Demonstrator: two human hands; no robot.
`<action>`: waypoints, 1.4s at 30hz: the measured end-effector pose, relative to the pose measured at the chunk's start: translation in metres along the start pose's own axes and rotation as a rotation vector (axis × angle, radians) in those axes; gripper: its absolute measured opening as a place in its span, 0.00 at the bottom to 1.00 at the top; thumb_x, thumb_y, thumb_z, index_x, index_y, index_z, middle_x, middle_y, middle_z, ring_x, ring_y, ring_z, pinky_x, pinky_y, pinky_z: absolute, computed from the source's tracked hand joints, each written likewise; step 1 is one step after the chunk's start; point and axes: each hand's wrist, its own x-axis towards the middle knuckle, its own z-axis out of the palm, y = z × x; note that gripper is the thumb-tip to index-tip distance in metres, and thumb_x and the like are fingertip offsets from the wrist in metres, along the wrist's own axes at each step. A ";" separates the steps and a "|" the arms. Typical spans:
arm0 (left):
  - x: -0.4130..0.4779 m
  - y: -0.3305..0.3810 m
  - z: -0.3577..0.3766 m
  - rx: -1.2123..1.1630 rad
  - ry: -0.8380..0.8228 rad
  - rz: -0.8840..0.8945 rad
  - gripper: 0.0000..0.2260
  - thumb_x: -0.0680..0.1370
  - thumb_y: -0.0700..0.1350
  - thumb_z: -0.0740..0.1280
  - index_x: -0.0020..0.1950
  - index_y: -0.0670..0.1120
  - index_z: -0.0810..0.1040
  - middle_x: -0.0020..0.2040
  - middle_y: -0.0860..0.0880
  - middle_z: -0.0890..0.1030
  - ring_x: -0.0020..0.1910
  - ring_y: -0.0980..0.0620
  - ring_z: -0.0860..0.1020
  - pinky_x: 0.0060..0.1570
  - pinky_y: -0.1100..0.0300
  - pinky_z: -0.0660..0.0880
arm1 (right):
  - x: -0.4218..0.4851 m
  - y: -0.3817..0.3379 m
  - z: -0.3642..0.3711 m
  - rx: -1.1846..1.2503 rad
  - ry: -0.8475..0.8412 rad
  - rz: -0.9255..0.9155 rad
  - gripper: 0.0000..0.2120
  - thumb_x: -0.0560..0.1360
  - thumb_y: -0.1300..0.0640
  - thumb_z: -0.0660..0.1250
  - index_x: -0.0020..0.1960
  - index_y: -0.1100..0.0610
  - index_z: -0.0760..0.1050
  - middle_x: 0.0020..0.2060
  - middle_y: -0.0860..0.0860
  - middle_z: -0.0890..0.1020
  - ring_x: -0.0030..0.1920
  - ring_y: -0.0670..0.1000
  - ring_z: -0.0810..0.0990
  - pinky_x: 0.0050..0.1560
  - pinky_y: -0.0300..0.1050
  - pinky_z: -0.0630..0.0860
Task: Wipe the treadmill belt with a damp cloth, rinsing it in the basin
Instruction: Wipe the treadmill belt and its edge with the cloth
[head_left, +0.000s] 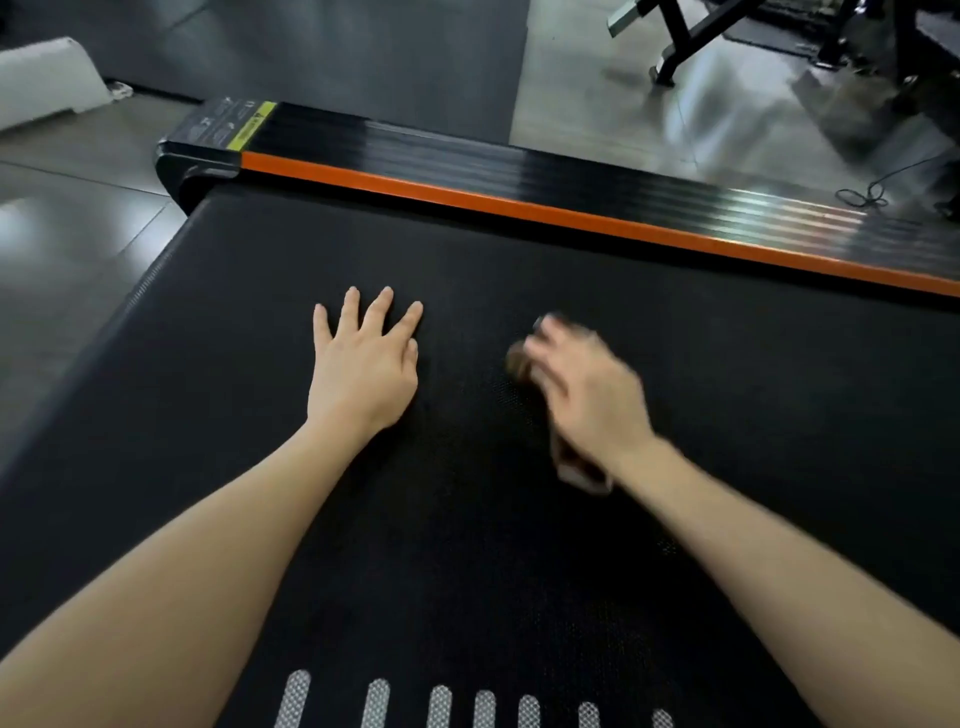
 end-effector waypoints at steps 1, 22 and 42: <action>0.000 0.000 0.000 0.000 0.000 0.001 0.22 0.82 0.52 0.47 0.77 0.56 0.54 0.78 0.48 0.53 0.76 0.43 0.46 0.73 0.41 0.42 | 0.023 0.011 0.004 -0.016 0.005 0.119 0.15 0.78 0.54 0.61 0.63 0.54 0.76 0.67 0.54 0.73 0.65 0.60 0.72 0.67 0.55 0.67; -0.004 0.004 -0.009 0.003 -0.001 0.006 0.22 0.82 0.52 0.48 0.76 0.53 0.58 0.76 0.45 0.58 0.75 0.40 0.52 0.73 0.39 0.46 | -0.215 -0.015 -0.077 0.048 -0.119 -0.170 0.15 0.79 0.54 0.61 0.64 0.54 0.74 0.67 0.53 0.73 0.69 0.51 0.69 0.67 0.57 0.69; -0.163 0.040 -0.043 0.092 -0.340 -0.031 0.22 0.84 0.48 0.49 0.78 0.54 0.49 0.78 0.51 0.48 0.77 0.47 0.47 0.74 0.53 0.48 | -0.220 -0.016 -0.072 0.173 -0.019 -0.144 0.20 0.76 0.48 0.55 0.59 0.54 0.79 0.61 0.53 0.79 0.63 0.54 0.76 0.64 0.52 0.71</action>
